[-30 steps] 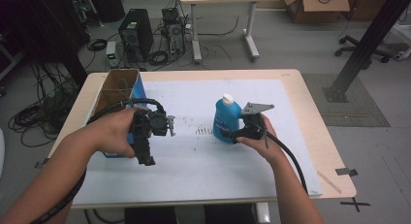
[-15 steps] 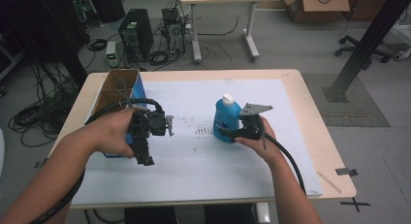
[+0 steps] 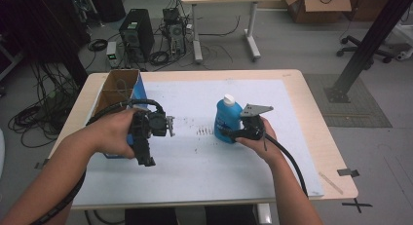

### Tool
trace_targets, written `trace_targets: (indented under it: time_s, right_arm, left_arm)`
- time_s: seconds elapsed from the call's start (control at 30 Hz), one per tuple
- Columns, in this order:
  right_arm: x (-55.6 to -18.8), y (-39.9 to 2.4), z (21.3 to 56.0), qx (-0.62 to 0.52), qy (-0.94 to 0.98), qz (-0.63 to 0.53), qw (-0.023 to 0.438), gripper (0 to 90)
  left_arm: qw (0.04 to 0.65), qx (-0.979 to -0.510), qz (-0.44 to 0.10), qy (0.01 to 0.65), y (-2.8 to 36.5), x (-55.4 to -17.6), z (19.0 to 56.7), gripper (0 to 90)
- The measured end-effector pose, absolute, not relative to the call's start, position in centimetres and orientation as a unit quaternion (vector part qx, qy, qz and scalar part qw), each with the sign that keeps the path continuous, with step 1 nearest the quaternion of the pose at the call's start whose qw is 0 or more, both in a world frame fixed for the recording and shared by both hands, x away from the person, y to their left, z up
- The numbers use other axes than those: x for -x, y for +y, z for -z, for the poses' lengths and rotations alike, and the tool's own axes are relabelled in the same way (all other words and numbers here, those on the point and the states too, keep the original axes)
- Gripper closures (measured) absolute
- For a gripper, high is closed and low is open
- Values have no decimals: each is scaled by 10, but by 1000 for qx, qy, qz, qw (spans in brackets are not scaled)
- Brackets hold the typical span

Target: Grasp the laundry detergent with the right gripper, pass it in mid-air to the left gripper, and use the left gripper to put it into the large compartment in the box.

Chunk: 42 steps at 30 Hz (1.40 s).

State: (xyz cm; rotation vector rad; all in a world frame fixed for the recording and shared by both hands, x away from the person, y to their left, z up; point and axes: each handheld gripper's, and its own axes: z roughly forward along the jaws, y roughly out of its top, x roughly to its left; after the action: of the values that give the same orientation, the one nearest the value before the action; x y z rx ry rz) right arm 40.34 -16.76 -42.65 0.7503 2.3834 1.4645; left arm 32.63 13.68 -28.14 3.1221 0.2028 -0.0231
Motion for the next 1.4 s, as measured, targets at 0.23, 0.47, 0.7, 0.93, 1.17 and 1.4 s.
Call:
trace_targets:
  time_s: [0.23,0.47,0.7,0.93,1.17,1.4]
  right_arm:
    - [-403,-166,428,-252,819,-499,129,295]
    - [-404,-165,428,-247,819,-500,134,369]
    - [-403,-166,428,-237,822,-500,134,434]
    - [-402,-167,425,-241,818,-510,115,451]
    - [-397,-169,408,-218,818,-517,127,455]
    - [-393,-177,389,-204,831,-501,129,457]
  left_arm:
    - [5,-998,6,65,136,-327,281,2]
    - [8,-998,5,70,138,-326,281,2]
    - [11,-998,3,68,135,-327,280,1]
    - [13,-998,1,64,132,-326,275,2]
    - [10,-998,-4,60,126,-328,270,2]
    - [8,-998,-10,57,120,-329,263,2]
